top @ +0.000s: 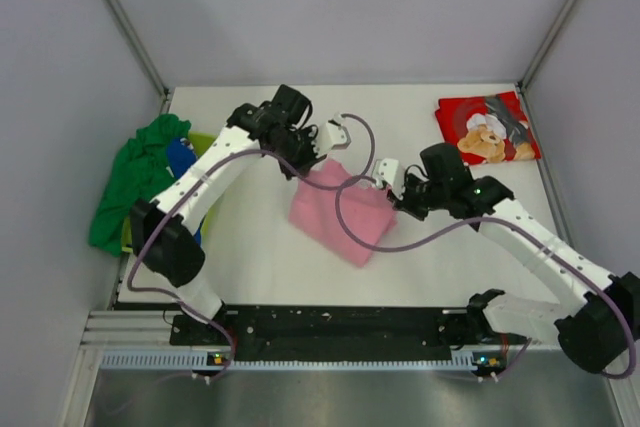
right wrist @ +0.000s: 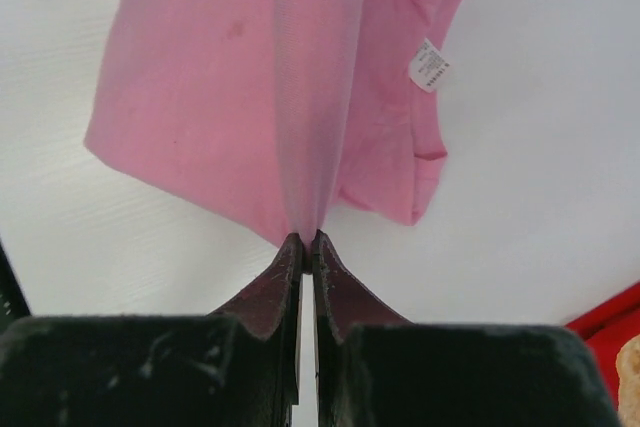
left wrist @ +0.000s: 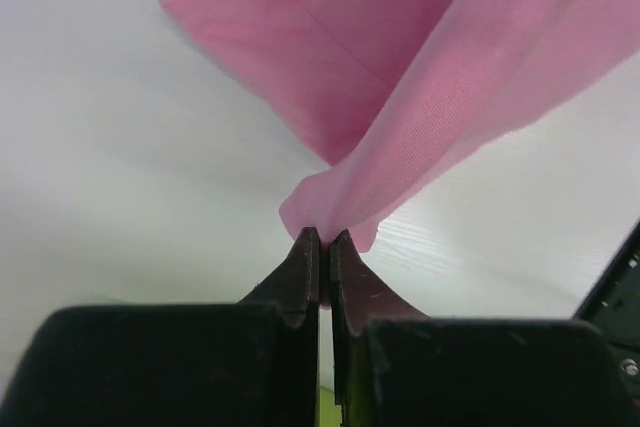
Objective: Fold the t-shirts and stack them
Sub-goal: Fold the long partially folded tshirt into a neat square
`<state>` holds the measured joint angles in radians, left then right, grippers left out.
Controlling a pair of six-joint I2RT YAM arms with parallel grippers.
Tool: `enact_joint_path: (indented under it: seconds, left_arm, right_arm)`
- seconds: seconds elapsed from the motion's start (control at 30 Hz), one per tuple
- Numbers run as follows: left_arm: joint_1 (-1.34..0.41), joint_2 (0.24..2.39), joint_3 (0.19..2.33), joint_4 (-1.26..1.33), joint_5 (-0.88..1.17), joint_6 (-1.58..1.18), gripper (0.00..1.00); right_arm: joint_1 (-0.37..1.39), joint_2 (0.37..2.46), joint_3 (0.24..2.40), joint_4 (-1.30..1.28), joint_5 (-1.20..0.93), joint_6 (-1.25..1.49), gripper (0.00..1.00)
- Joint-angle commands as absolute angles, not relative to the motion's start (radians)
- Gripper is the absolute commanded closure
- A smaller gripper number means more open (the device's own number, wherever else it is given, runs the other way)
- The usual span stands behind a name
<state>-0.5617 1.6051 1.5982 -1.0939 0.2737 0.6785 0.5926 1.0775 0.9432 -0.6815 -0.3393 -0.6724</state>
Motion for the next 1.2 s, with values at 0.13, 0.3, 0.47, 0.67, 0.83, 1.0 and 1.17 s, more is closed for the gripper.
enact_joint_path:
  seconds: [0.13, 0.3, 0.47, 0.67, 0.83, 1.0, 1.17]
  left_arm:
    - [-0.511, 1.910, 1.896, -1.046, 0.210, 0.657, 1.00]
    - [-0.511, 2.057, 2.009, -1.002, 0.173, 0.638, 1.00]
    - [-0.512, 2.150, 2.043, -0.881, 0.118, 0.612, 1.00]
    - [-0.526, 2.249, 2.069, -0.763, 0.051, 0.574, 0.84]
    - [-0.523, 2.325, 2.170, -0.637, -0.124, 0.554, 0.56]
    - [-0.508, 2.280, 2.183, -0.713, -0.115, 0.541, 0.53]
    - [-0.506, 2.047, 1.840, -0.640, -0.016, 0.525, 0.52]
  right_arm:
    - [0.434, 1.276, 1.026, -0.532, -0.282, -0.523, 1.00]
    - [0.361, 1.374, 1.022, -0.474, -0.291, -0.433, 1.00]
    - [0.302, 1.471, 1.017, -0.388, -0.284, -0.364, 1.00]
    - [0.276, 1.624, 1.048, -0.322, -0.227, -0.287, 1.00]
    - [0.244, 1.742, 1.141, -0.265, -0.056, -0.134, 0.66]
    - [0.239, 1.663, 1.158, -0.291, -0.026, 0.052, 0.61]
    - [0.239, 1.546, 1.050, -0.341, -0.194, 0.331, 0.36]
